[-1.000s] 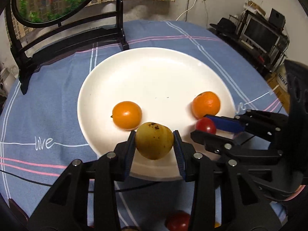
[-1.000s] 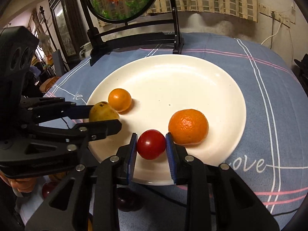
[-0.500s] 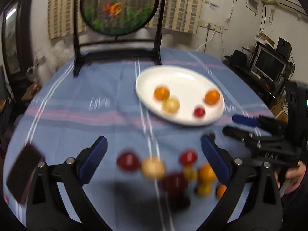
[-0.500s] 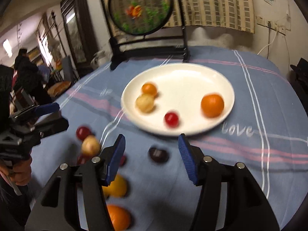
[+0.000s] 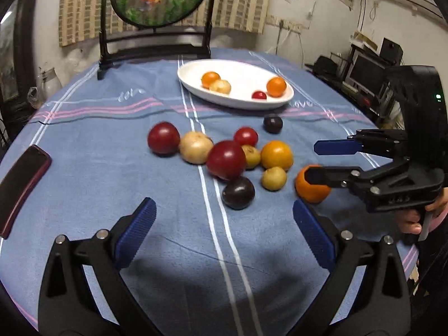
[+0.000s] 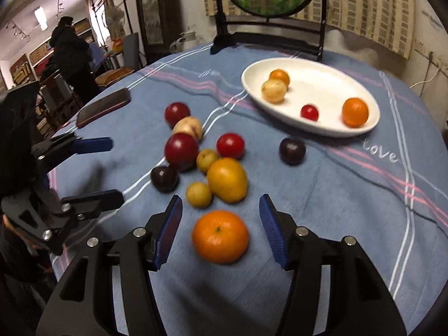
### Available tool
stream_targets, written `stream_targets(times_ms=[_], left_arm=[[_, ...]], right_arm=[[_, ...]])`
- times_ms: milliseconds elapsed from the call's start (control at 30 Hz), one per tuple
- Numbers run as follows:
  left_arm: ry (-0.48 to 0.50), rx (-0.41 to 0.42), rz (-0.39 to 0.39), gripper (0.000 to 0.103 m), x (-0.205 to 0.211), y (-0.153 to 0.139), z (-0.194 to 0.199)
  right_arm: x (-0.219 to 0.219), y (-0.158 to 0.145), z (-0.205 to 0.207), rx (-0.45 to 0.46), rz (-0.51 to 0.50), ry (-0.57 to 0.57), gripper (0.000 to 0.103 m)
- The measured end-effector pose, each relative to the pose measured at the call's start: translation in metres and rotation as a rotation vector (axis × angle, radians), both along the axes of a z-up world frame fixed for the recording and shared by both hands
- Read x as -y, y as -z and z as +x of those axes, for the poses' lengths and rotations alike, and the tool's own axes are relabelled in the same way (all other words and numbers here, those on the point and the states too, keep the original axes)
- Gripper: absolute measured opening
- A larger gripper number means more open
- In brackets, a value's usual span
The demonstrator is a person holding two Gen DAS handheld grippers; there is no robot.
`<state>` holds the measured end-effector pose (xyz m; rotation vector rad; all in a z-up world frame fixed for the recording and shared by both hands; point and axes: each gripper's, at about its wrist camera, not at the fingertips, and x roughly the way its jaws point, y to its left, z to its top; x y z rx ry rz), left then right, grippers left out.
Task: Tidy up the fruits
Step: 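Grasp a tangerine with the right tool while the left tool grasps a dark plum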
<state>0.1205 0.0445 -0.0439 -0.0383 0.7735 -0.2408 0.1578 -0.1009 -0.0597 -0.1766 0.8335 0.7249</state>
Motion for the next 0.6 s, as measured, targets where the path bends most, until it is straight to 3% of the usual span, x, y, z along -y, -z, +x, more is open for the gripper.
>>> stream_targets(times_ms=[600], left_arm=[[0.006, -0.027, -0.006, 0.1, 0.002, 0.001, 0.005]], right_arm=[[-0.008, 0.023, -0.007, -0.004, -0.124, -0.002, 0.058]])
